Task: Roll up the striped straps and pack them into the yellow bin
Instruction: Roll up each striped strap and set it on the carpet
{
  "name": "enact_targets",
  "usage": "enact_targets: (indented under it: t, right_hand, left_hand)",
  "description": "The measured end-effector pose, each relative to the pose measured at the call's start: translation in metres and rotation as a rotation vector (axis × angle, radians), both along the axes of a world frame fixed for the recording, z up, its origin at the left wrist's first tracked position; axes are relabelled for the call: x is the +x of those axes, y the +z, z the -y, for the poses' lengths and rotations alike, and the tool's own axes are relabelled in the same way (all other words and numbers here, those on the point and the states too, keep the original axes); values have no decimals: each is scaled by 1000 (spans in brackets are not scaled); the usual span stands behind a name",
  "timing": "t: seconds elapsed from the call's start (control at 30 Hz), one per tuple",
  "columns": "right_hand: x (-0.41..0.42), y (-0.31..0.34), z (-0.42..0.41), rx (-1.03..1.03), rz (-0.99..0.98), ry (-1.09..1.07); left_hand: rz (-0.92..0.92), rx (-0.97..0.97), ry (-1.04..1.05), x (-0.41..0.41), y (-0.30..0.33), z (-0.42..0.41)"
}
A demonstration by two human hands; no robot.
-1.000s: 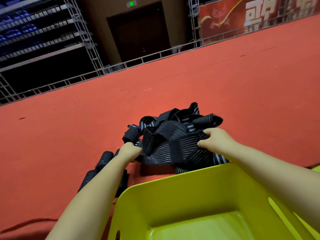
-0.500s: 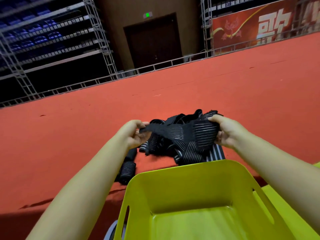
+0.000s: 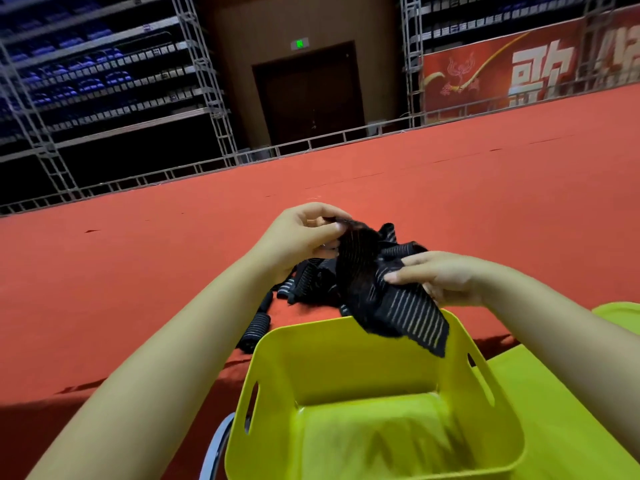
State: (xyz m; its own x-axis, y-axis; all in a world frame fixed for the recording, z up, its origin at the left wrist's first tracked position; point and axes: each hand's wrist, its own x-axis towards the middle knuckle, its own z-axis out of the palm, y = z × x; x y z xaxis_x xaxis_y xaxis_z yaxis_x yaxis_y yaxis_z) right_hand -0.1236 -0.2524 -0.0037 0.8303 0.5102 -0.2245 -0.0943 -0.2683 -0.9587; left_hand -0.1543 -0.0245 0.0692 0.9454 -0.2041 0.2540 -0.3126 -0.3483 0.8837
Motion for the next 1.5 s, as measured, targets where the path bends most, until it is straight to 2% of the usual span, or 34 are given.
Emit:
enact_targets:
  t: [0.13, 0.3, 0.37, 0.47, 0.53, 0.63, 0.7, 0.83, 0.97, 1.07, 1.17, 1.33, 1.5]
  right_hand:
    - [-23, 1, 0, -179, 4, 206]
    - [-39, -6, -10, -437, 87, 234]
    - [-44, -6, -15, -344, 96, 142]
    - [-40, -6, -22, 81, 10, -70]
    - [-37, -7, -28, 166, 79, -97]
    - [-32, -15, -39, 113, 253, -114]
    - [-27, -20, -42, 90, 268, -153]
    - [-14, -28, -36, 134, 151, -198]
    - [3, -34, -25, -10, 125, -184]
    - [35, -37, -6, -75, 156, -353]
    - [74, -49, 12, -117, 99, -533]
    - [113, -76, 7, -195, -56, -560]
    - [129, -93, -18, -69, -202, -593]
  left_hand:
    - [133, 64, 28, -17, 0, 5]
    - [16, 80, 61, -30, -17, -2]
    - [-32, 86, 89, -31, -27, -7]
    - [-108, 51, 102, -34, -38, -10]
    - [-144, 32, 123, -32, -44, -12]
    - [-204, -40, 135, -28, -54, -11]
    - [-257, -113, 116, -23, -61, -10]
    - [-313, -168, 109, -12, -76, -9]
    - [-297, -82, 177, 5, -91, -2]
    - [-285, 15, 227, 22, -100, -1]
    - [-316, 51, 276, 40, -110, -8]
    - [-337, 42, 286, 54, -120, -19]
    - [-334, 71, 292, 60, -128, -27]
